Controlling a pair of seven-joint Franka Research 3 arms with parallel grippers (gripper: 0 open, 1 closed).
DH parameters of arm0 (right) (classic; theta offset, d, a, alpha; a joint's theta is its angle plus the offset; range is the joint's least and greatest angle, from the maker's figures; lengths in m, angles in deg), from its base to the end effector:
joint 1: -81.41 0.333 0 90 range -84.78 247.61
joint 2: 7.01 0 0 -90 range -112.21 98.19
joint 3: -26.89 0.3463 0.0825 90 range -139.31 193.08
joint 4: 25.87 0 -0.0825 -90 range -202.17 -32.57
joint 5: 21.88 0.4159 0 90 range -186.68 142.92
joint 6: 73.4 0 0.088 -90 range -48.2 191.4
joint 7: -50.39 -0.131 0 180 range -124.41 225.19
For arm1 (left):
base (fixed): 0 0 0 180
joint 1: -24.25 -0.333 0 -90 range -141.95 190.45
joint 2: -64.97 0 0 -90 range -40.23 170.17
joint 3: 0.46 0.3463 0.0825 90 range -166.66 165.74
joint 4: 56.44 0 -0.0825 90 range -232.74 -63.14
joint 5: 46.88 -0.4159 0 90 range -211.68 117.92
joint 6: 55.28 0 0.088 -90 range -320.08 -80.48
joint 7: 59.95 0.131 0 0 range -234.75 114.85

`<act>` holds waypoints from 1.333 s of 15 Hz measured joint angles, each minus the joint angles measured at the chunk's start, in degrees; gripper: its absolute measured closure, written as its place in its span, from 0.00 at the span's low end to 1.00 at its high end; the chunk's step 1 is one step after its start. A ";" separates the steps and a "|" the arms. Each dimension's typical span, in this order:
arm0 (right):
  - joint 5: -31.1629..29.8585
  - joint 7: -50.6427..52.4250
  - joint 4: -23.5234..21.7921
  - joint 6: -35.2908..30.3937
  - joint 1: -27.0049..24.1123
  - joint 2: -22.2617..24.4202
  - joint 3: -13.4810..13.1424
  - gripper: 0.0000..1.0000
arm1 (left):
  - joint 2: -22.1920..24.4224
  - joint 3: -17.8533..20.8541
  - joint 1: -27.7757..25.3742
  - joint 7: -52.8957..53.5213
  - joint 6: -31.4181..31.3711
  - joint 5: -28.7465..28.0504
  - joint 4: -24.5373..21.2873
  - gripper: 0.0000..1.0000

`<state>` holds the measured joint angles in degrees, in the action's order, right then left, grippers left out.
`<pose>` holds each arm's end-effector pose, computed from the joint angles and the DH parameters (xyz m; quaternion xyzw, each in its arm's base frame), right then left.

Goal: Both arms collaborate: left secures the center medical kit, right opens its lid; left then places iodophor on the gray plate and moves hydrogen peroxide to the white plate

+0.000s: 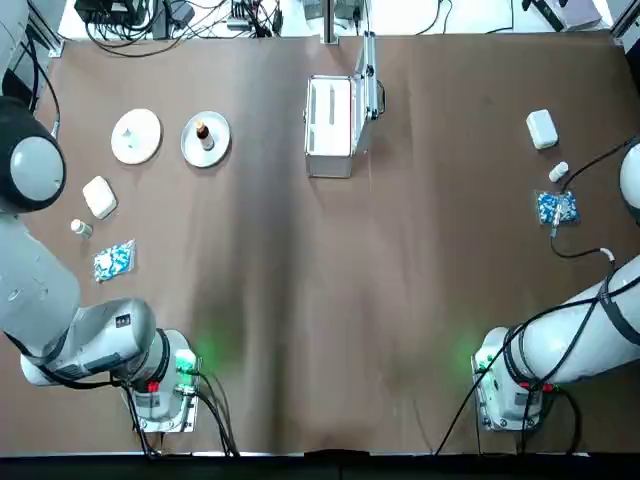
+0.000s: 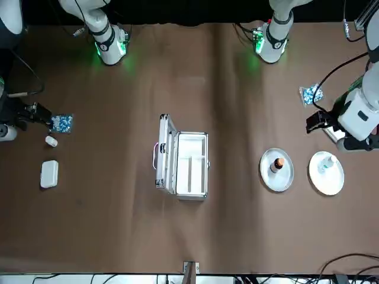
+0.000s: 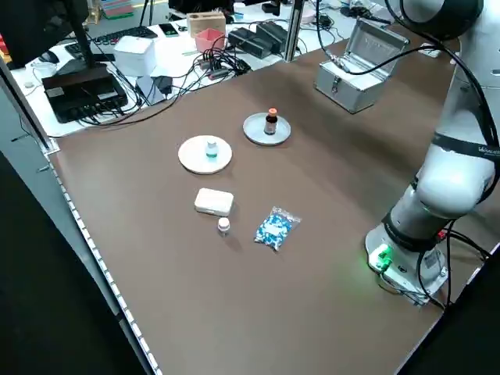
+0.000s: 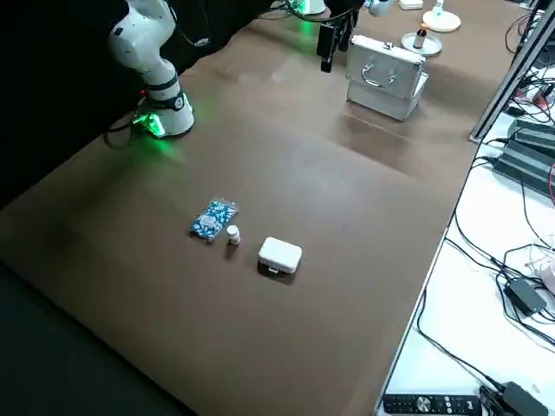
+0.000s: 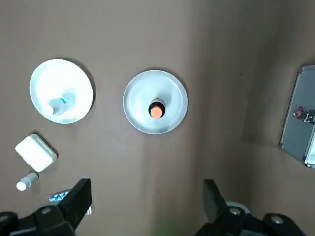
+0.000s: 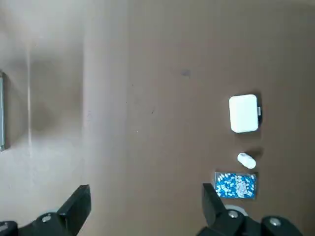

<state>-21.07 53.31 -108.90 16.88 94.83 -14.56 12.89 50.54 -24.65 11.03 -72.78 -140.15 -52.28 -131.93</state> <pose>0.6303 0.0057 0.6145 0.9997 0.0214 -0.0009 0.0088 0.6492 -0.0763 0.6045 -0.9992 -0.0231 0.0336 0.0027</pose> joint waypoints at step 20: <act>-0.05 -0.01 0.00 0.09 0.77 0.00 0.07 0.00 | 9.35 15.66 12.00 4.40 -8.87 4.79 -10.58 0.00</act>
<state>-21.12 53.30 -108.90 16.97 95.60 -14.56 12.96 59.89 -8.98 23.03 -68.38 -149.02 -47.49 -142.50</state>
